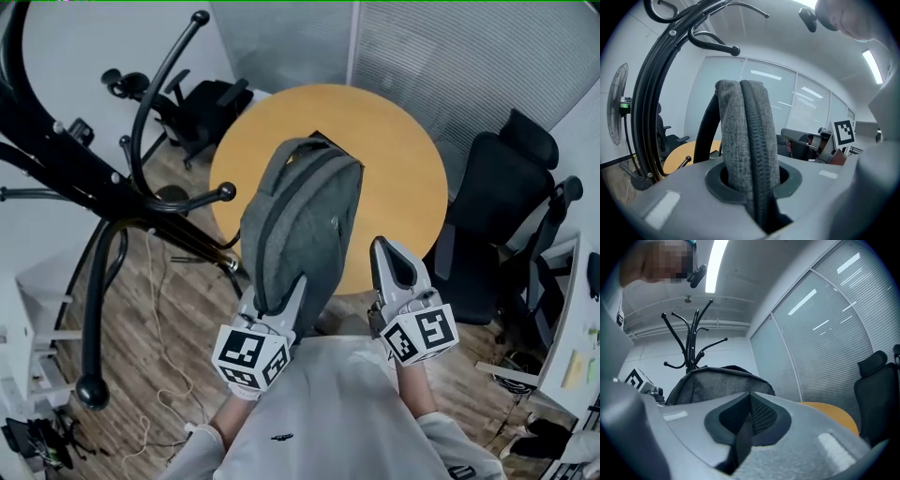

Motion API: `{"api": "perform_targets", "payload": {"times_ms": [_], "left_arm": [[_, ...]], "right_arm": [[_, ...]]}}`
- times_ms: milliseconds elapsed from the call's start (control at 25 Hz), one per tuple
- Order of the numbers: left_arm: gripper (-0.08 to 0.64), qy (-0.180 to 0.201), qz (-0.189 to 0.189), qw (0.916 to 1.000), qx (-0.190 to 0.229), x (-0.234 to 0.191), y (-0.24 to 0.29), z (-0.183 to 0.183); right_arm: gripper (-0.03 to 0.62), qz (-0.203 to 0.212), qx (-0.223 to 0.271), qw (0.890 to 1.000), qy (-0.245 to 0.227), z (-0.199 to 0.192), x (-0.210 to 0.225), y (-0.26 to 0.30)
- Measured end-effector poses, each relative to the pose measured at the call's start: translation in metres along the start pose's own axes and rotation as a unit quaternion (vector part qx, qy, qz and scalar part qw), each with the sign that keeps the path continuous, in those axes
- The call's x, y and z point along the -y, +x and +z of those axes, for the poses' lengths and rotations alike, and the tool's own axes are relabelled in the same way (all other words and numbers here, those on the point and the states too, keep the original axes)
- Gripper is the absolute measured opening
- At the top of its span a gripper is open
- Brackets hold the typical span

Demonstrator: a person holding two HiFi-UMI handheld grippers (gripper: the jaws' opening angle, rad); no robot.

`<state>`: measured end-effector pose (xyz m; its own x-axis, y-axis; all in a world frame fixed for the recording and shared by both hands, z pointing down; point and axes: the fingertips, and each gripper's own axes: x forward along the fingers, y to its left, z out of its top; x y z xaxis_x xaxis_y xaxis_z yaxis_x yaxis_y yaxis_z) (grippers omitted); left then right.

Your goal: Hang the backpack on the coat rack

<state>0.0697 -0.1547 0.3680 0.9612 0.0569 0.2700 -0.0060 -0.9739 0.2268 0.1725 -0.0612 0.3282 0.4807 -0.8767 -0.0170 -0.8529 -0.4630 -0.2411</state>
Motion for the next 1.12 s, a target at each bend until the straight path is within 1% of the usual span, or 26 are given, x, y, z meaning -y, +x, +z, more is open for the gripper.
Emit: {"api": "perform_targets", "payload": {"times_ms": [160, 360, 560, 840, 960, 1120], "left_arm": [[0.109, -0.012, 0.008, 0.9999, 0.001, 0.006, 0.018, 0.001], [0.109, -0.036, 0.046, 0.9982, 0.013, 0.007, 0.039, 0.009], [0.109, -0.053, 0.082, 0.9948, 0.028, 0.007, 0.059, 0.022], [0.109, -0.049, 0.133, 0.9888, 0.049, 0.015, 0.085, 0.033], [0.107, -0.047, 0.158, 0.9845, 0.06, 0.02, 0.094, 0.037], [0.107, -0.045, 0.189, 0.9777, 0.078, 0.021, 0.098, 0.043]], "right_arm": [[0.002, 0.017, -0.011, 1.0, 0.001, -0.001, 0.018, 0.007], [0.002, 0.072, -0.028, 0.997, -0.005, 0.005, 0.03, 0.03], [0.002, 0.101, -0.038, 0.994, 0.0, 0.014, 0.053, 0.05], [0.002, 0.146, -0.044, 0.988, 0.001, 0.019, 0.087, 0.07], [0.002, 0.173, -0.046, 0.984, 0.007, 0.019, 0.097, 0.082], [0.002, 0.211, -0.049, 0.976, 0.009, 0.017, 0.098, 0.097]]}}
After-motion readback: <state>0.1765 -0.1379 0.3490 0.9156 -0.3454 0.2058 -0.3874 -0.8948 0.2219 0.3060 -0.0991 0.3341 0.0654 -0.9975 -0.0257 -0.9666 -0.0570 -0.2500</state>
